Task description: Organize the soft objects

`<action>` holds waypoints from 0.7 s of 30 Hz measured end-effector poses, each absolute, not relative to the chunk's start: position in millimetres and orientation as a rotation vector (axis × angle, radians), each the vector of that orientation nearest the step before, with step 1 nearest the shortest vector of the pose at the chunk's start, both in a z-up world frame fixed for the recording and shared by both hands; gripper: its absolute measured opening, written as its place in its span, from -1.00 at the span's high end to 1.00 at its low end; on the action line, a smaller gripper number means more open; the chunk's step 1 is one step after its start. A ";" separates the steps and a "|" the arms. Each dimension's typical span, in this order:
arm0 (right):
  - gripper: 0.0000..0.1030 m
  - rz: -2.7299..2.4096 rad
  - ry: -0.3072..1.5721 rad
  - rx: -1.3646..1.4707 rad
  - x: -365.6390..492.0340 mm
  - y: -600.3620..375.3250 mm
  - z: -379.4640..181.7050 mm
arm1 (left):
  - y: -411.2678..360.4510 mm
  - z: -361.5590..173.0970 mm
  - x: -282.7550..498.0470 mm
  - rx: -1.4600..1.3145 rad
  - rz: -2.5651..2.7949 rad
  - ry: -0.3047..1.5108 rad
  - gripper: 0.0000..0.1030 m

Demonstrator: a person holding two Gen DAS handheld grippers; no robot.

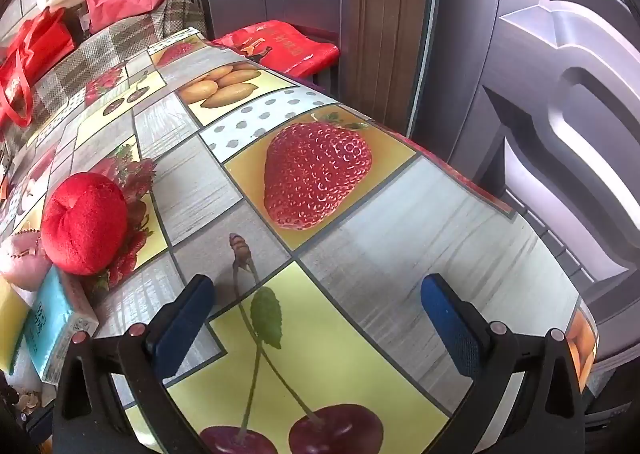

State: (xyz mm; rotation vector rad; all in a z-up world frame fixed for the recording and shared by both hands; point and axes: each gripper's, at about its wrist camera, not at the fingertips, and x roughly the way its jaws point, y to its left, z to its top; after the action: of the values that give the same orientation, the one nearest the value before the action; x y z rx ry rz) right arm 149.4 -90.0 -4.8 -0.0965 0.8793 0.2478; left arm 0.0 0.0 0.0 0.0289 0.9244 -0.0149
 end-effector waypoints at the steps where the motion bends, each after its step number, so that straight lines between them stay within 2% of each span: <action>1: -1.00 0.247 0.879 -0.096 149.5 -90.2 -4.8 | 0.0 0.0 0.0 0.029 -0.015 0.925 -0.99; 21: -1.00 0.246 0.879 -0.100 149.2 -86.0 -0.3 | -13.1 0.8 0.2 0.061 -0.073 0.924 -0.99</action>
State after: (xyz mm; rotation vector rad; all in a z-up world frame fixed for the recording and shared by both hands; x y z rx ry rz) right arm 149.2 -86.0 -0.3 -0.1003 0.8792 0.2459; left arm 0.2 -13.1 0.8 0.0607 0.9244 -0.0726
